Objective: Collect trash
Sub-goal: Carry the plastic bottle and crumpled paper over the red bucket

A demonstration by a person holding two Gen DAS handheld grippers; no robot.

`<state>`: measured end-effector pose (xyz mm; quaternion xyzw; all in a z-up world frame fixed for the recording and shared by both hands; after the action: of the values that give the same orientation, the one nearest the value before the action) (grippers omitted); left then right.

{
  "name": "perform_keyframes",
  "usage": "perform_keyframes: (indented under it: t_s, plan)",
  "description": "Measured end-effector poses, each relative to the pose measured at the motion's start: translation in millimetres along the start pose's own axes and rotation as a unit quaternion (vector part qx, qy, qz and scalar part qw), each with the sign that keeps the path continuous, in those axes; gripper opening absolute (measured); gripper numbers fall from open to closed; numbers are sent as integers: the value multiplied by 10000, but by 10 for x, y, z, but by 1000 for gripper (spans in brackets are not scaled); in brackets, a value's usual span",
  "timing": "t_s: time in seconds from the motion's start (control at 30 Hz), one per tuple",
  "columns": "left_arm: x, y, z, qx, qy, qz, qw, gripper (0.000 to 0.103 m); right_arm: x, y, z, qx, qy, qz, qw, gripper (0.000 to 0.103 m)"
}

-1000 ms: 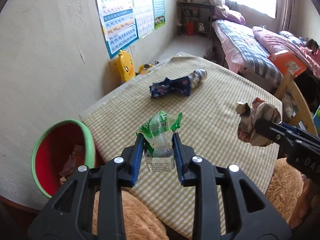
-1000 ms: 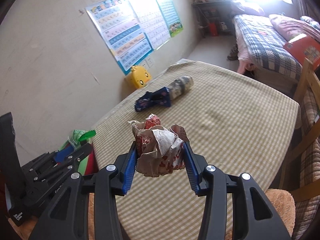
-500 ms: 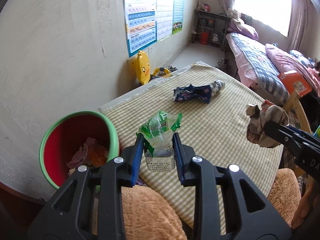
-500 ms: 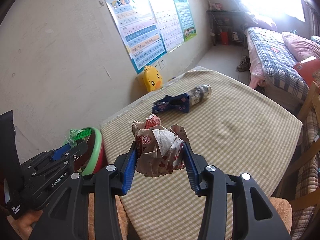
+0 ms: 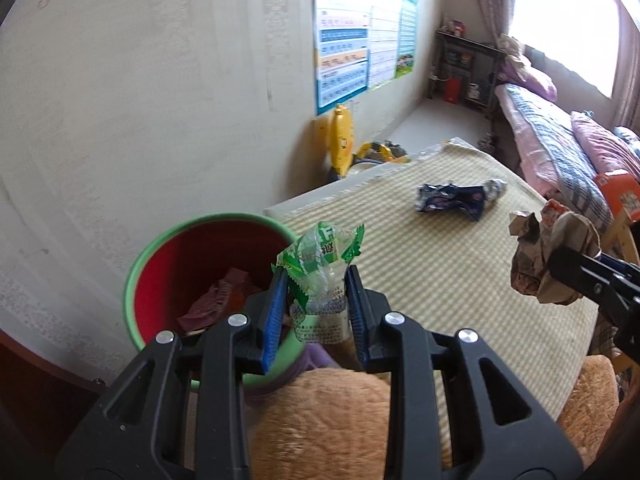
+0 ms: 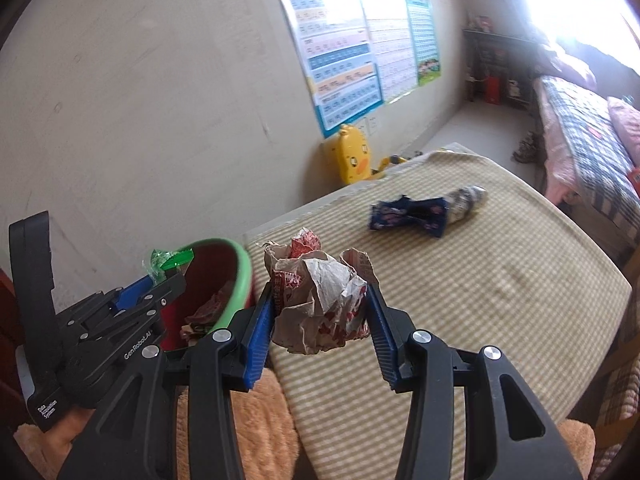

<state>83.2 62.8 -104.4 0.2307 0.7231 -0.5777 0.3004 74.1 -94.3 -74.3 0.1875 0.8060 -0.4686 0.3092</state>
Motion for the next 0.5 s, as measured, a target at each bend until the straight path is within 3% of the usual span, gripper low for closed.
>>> perform_keyframes:
  t_s: [0.37, 0.5]
  plan:
    - [82, 182, -566, -356, -500, -192, 9979, 28, -36, 453, -446, -330, -381, -394, 9980, 44]
    - [110, 297, -803, -512, -706, -303, 9957, 28, -107, 710, -622, -633, -390, -604, 9954, 44]
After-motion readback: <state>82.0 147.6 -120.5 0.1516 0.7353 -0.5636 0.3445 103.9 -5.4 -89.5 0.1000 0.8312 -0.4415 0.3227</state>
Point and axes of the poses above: each gripper's, at about its wrist camera, not at the fingertips, and y roughly the way its jaws point, z to its right, x to its underside, the point moved 5 cm from there along y, roughly the way its jaws point, and after that the axes turned 10 degrees about -x, right-handed, at the moved point
